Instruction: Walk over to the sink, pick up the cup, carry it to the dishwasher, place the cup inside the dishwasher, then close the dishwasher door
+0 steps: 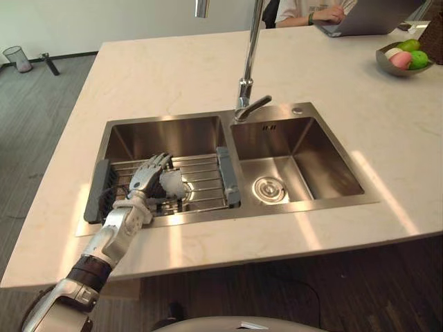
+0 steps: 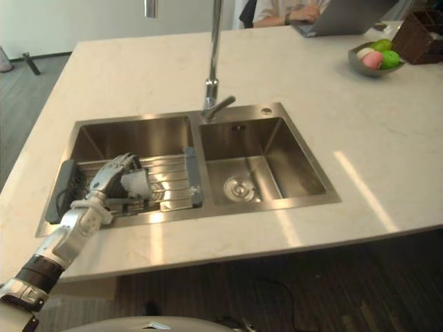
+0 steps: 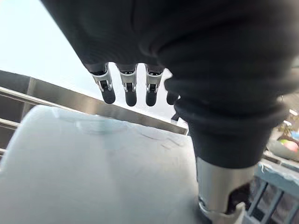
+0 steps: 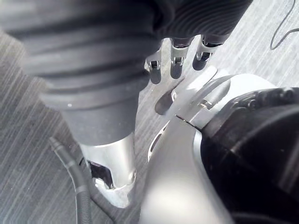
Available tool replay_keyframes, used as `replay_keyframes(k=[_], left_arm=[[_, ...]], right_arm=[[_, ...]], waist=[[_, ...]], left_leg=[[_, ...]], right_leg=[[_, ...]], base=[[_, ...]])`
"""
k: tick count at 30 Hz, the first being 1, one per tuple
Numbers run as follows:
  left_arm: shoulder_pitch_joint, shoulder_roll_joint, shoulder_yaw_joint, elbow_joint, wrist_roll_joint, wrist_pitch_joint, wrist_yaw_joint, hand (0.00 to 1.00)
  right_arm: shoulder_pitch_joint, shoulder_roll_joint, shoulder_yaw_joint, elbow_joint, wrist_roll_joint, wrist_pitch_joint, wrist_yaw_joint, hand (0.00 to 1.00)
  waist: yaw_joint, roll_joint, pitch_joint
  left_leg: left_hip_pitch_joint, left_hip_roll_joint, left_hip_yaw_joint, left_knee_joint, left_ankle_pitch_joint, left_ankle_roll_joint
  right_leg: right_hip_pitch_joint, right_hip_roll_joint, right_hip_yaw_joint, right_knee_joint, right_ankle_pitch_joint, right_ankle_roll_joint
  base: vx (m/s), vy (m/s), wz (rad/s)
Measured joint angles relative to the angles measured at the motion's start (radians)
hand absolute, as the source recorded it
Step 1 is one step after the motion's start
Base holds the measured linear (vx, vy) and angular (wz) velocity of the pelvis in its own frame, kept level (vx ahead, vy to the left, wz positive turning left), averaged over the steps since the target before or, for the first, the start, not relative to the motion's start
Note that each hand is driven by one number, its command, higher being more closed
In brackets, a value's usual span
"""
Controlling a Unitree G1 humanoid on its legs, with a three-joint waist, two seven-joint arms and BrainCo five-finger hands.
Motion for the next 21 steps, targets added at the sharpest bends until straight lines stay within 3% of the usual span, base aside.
replay_keyframes(k=[5,7,13,18,19,21], left_arm=[[-0.036,0.012,-0.026,0.041,0.023,0.042,-0.127,0.00],[-0.055,0.012,-0.036,0.056,0.022,0.088,-0.228,0.00],[-0.078,0.013,-0.039,0.057,0.038,0.152,-0.360,0.00],[-0.097,0.014,-0.039,0.061,0.039,0.191,-0.408,0.00],[-0.104,0.014,-0.039,0.062,0.040,0.202,-0.416,1.00],[-0.106,0.014,-0.039,0.069,0.040,0.206,-0.432,1.00]], right_arm=[[-0.002,-0.004,0.029,0.000,0.001,0.001,-0.021,0.00],[-0.002,-0.005,0.039,0.000,0.001,0.002,-0.023,0.00],[-0.008,-0.006,0.040,0.000,0.001,0.002,-0.023,0.00],[-0.009,-0.011,0.061,0.000,0.020,0.001,-0.024,0.00],[-0.009,-0.016,0.069,0.000,0.020,0.001,-0.028,0.00],[-0.009,-0.016,0.069,0.000,0.021,0.001,-0.032,0.00]], waist=[[-0.020,0.001,0.000],[-0.026,0.001,0.000],[-0.036,0.003,-0.002],[-0.040,0.004,-0.002],[-0.042,0.003,-0.002],[-0.043,0.003,-0.002]], left_leg=[[0.004,0.000,0.002,0.000,0.000,0.001],[0.004,0.000,0.002,0.000,-0.002,0.001],[0.009,0.000,0.006,0.000,-0.008,-0.002],[0.011,0.000,0.006,0.000,-0.008,-0.001],[0.011,-0.001,0.006,0.000,-0.008,-0.001],[0.012,-0.001,0.006,0.000,-0.007,-0.001]], right_leg=[[0.000,-0.001,0.002,0.000,0.002,0.001],[0.000,-0.001,0.002,-0.001,0.002,0.001],[0.004,-0.001,-0.002,-0.003,0.002,0.001],[0.005,-0.001,-0.002,-0.002,0.002,0.001],[0.005,-0.002,-0.002,-0.001,0.001,0.001],[0.005,-0.002,-0.002,0.000,0.001,0.002]], base=[[-0.03,-0.003,-0.03],[0.00,0.000,0.00],[0.00,0.000,0.00],[0.00,0.000,0.00],[0.00,0.000,0.00],[0.00,0.000,0.00]])
